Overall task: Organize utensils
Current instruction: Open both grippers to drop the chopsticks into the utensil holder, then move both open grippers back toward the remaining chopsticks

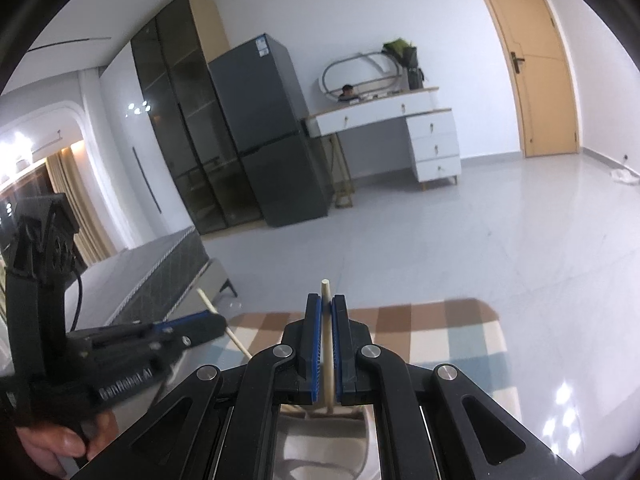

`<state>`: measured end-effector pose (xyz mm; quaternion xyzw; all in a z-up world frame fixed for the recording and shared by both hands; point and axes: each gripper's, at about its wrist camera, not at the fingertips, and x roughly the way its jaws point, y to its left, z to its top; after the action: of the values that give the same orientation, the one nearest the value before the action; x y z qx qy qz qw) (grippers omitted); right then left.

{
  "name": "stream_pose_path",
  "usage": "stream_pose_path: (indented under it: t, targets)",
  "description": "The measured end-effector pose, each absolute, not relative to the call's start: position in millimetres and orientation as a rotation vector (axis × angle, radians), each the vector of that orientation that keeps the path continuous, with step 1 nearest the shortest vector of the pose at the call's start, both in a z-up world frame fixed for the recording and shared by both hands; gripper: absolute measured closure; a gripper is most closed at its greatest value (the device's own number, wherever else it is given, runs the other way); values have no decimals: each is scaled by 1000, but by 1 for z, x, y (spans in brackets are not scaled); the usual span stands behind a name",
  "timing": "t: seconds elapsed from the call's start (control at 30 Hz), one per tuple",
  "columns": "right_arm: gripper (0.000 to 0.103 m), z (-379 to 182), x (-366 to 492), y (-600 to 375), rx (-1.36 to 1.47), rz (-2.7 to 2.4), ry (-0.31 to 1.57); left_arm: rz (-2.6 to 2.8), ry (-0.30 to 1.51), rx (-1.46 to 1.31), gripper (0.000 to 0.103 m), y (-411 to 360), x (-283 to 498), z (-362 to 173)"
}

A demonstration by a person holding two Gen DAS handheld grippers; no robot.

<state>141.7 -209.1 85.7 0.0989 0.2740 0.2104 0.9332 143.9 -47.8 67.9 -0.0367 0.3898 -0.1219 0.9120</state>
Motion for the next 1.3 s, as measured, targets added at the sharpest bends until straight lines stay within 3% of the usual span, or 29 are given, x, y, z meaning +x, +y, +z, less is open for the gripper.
stream_pose_path:
  t: [0.27,0.37,0.5,0.6,0.7,0.8,0.93,1.17,1.23,1.3]
  targets:
    - [96,74,139,-209,174,426,655,-239,916,-72,98,-51,137,60]
    - [95,77,132,-216,203,414,655,-224,898,-82,85,-47,127,66]
    - [83,83,118,-222,208,398,621,-191,859,-95,63,-41,112,77]
    - [74,87,107,-224,191,392,603,-167,833,-92,58,-39,99,86]
    - [74,87,95,-225,184,402,604,-139,811,-92,48,-36,86,94]
    - [71,88,79,-227,197,407,587,-118,777,-93,44,-34,73,100]
    - [58,92,53,-227,206,422,542,-70,753,-66,42,-35,55,106]
    - [49,90,14,-231,211,437,490,-35,722,-91,35,-25,22,110]
    - [38,83,1,-234,208,438,465,-37,718,-99,35,-23,14,109]
    - [38,77,-6,-233,216,428,491,-38,709,-103,33,-21,5,107]
